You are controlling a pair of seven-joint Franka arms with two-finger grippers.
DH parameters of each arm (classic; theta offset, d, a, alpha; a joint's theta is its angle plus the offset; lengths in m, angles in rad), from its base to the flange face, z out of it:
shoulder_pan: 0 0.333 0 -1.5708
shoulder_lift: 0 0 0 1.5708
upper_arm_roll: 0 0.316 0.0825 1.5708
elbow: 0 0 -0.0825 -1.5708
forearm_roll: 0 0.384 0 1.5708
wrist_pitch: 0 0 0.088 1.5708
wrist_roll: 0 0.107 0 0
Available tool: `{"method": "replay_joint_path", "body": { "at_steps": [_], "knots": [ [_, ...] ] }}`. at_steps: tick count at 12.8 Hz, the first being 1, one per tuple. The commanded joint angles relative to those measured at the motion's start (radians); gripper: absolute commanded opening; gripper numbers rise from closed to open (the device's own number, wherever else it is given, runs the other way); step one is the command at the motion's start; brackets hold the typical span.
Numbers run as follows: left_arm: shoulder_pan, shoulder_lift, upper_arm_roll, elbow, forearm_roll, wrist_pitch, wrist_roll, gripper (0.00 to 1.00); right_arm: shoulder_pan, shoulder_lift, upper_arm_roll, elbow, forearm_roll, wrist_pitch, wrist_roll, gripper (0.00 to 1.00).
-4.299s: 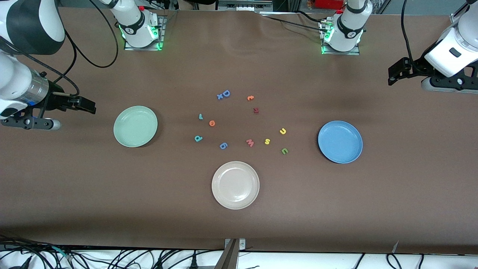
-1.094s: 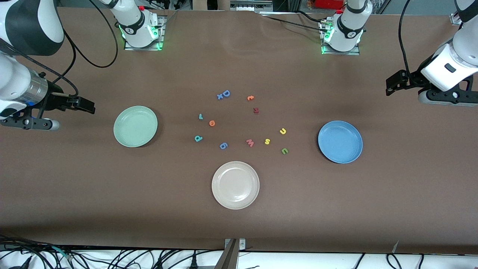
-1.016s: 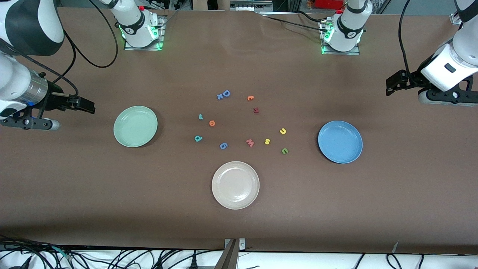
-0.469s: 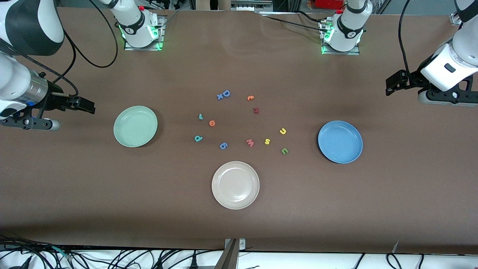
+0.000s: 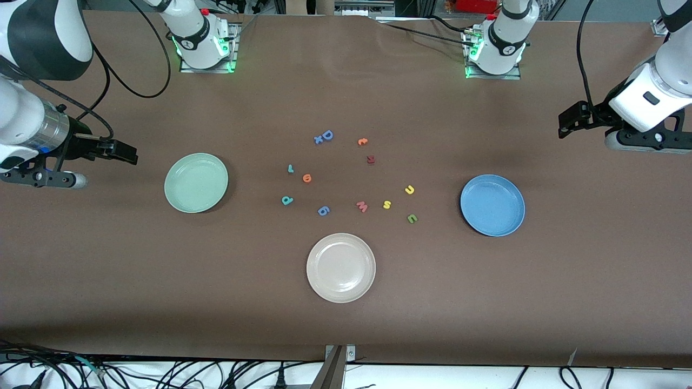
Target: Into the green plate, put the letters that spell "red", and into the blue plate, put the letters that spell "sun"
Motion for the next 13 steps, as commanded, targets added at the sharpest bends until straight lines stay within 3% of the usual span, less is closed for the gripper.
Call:
{"method": "replay_joint_path", "body": {
  "at_steps": [1, 13],
  "knots": [
    [-0.002, -0.002, 0.0, 0.0, 0.002, 0.008, 0.013, 1.0, -0.002, -0.008, 0.0, -0.007, -0.005, -0.005, -0.007, 1.0],
    [-0.011, 0.016, -0.003, 0.005, 0.007, 0.003, 0.011, 1.0, -0.002, -0.008, 0.0, -0.006, -0.004, -0.005, 0.008, 1.0]
  ]
}}
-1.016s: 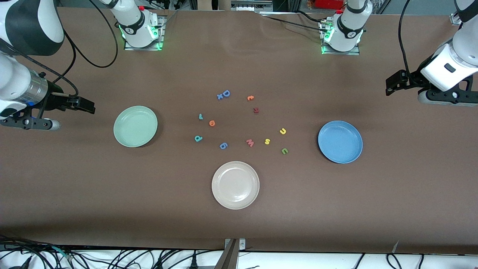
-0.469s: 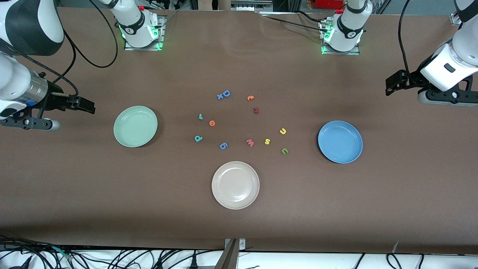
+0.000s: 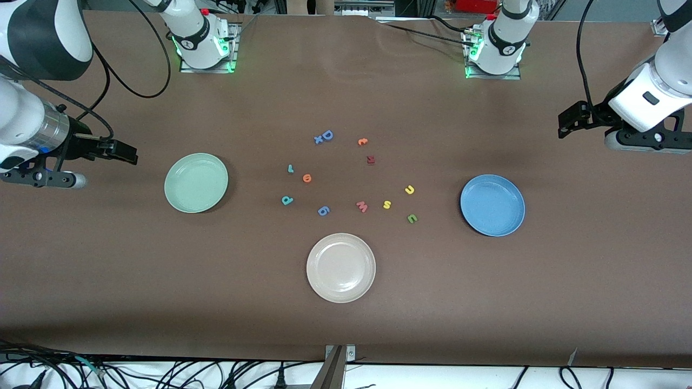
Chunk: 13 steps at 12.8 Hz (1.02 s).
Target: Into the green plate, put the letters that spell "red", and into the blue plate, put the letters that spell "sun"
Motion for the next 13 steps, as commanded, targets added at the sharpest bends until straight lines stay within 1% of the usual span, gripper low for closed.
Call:
{"method": "replay_joint_path", "body": {
  "at_steps": [1, 2, 3, 4, 6, 7, 9, 10, 12, 13],
  "knots": [
    [-0.008, 0.029, -0.002, 0.009, 0.005, 0.002, 0.007, 1.0, -0.001, -0.008, 0.002, -0.003, -0.004, -0.005, 0.003, 1.0],
    [-0.011, 0.038, -0.002, 0.008, 0.004, -0.002, 0.007, 1.0, -0.002, -0.008, 0.0, 0.002, -0.004, -0.004, 0.003, 1.0],
    [-0.011, 0.096, -0.013, 0.011, 0.002, -0.032, 0.008, 1.0, -0.007, -0.008, 0.0, 0.003, -0.002, -0.004, 0.0, 1.0],
    [-0.01, 0.117, -0.021, 0.016, -0.005, -0.082, 0.013, 1.0, -0.008, -0.008, 0.0, 0.005, -0.002, -0.004, -0.001, 1.0],
    [-0.036, 0.156, -0.038, 0.017, -0.015, -0.077, -0.001, 1.0, -0.008, -0.008, 0.0, 0.006, -0.012, -0.004, -0.007, 1.0],
    [-0.056, 0.185, -0.038, 0.031, -0.013, -0.057, -0.004, 1.0, -0.007, -0.008, 0.0, 0.005, -0.012, -0.004, -0.003, 1.0],
    [-0.103, 0.236, -0.039, 0.034, -0.015, 0.026, -0.012, 1.0, 0.001, 0.011, 0.002, 0.003, -0.015, -0.002, 0.006, 1.0],
    [-0.131, 0.255, -0.039, 0.034, -0.015, 0.05, -0.05, 1.0, 0.01, 0.018, 0.008, 0.003, -0.015, 0.006, 0.008, 1.0],
    [-0.204, 0.304, -0.039, 0.036, -0.013, 0.124, -0.183, 1.0, 0.058, 0.042, 0.008, 0.003, -0.013, 0.03, 0.012, 1.0],
    [-0.241, 0.328, -0.039, 0.036, -0.012, 0.161, -0.243, 1.0, 0.064, 0.056, 0.01, 0.003, -0.006, 0.05, 0.041, 1.0]
  ]
}}
